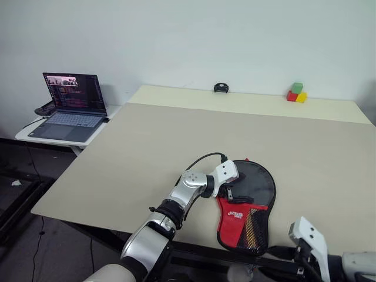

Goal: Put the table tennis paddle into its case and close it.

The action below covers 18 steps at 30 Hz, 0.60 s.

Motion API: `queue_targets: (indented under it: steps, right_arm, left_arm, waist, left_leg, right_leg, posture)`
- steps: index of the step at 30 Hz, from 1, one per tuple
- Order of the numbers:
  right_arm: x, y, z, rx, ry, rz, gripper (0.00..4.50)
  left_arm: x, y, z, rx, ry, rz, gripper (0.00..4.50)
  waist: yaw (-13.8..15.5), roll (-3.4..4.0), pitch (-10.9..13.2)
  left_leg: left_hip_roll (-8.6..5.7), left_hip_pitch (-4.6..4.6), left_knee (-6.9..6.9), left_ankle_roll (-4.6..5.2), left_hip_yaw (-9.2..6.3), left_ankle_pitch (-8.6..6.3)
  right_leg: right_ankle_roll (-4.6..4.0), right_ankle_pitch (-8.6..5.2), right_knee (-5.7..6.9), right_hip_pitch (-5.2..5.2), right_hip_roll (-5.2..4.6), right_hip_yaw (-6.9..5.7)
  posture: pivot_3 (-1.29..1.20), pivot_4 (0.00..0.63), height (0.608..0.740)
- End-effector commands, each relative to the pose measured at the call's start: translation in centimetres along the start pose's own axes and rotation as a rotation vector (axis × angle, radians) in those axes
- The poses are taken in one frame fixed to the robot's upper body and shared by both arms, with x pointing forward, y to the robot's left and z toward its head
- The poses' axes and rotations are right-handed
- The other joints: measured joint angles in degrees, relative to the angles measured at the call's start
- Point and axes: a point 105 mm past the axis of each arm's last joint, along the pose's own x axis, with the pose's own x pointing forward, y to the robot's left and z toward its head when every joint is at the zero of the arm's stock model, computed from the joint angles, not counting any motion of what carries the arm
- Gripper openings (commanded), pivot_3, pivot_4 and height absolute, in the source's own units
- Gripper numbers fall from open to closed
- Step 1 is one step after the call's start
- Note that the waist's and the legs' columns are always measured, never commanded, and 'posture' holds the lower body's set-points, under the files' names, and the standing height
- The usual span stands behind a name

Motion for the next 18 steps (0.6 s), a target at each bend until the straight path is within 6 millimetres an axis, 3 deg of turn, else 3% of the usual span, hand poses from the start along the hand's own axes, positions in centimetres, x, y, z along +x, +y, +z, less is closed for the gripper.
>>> queue_targets:
  steps: [1, 5, 10, 15, 18]
  right_arm:
    - [-2.0, -2.5, 1.7, -0.054, -0.041, -0.075, 2.83]
    - [-3.5, -5.6, 4.0, -0.114, -0.098, -0.173, 2.83]
    - [-3.3, -8.3, 6.6, -0.174, -0.215, -0.246, 2.83]
    - [-2.9, -12.1, 9.5, -0.179, -0.374, -0.329, 2.83]
    - [-2.5, -13.3, 10.9, -0.172, -0.45, -0.338, 2.83]
  left_arm:
    - [0.9, -2.7, -3.5, -0.068, 0.11, -0.08, 4.5]
    - [1.0, -2.6, -2.7, -0.061, 0.076, -0.079, 4.5]
    - [0.5, -1.6, -1.2, -0.056, 0.019, -0.048, 4.5]
    - [-0.9, -0.3, 1.5, -0.036, -0.071, -0.035, 4.5]
    - [-2.7, 0.7, 3.9, -0.033, -0.146, -0.018, 4.5]
  waist:
    - [0.0, 0.0, 0.0]
    - [0.0, 0.0, 0.0]
    - [0.0, -0.01, 0.0]
    - [-1.1, 0.15, 0.4]
    - [-1.9, 0.03, 0.6]
  left_leg:
    - [0.0, 0.01, 0.01, 0.0, 0.02, 0.0]
    - [0.0, 0.0, -0.03, 0.0, 0.04, 0.0]
    - [-0.01, -0.08, -0.04, 0.01, 0.05, 0.0]
    - [-0.01, -0.12, -0.07, 0.02, 0.16, -0.01]
    - [0.08, -0.32, -0.08, 0.01, 0.3, 0.01]
  right_leg:
    - [0.0, 0.0, 0.0, 0.0, 0.01, 0.01]
    - [-0.01, 0.0, 0.0, -0.01, 0.0, 0.04]
    - [-0.02, 0.0, -0.01, -0.08, -0.01, 0.06]
    - [-0.32, 0.18, 0.03, -0.2, -0.01, 0.19]
    - [-0.41, 0.21, 0.15, -0.52, 0.0, 0.37]
  posture:
    - [0.0, 0.15, 0.74]
    - [0.0, 0.15, 0.74]
    - [0.0, 0.15, 0.74]
    - [0.0, 0.15, 0.74]
    - [0.0, 0.15, 0.74]
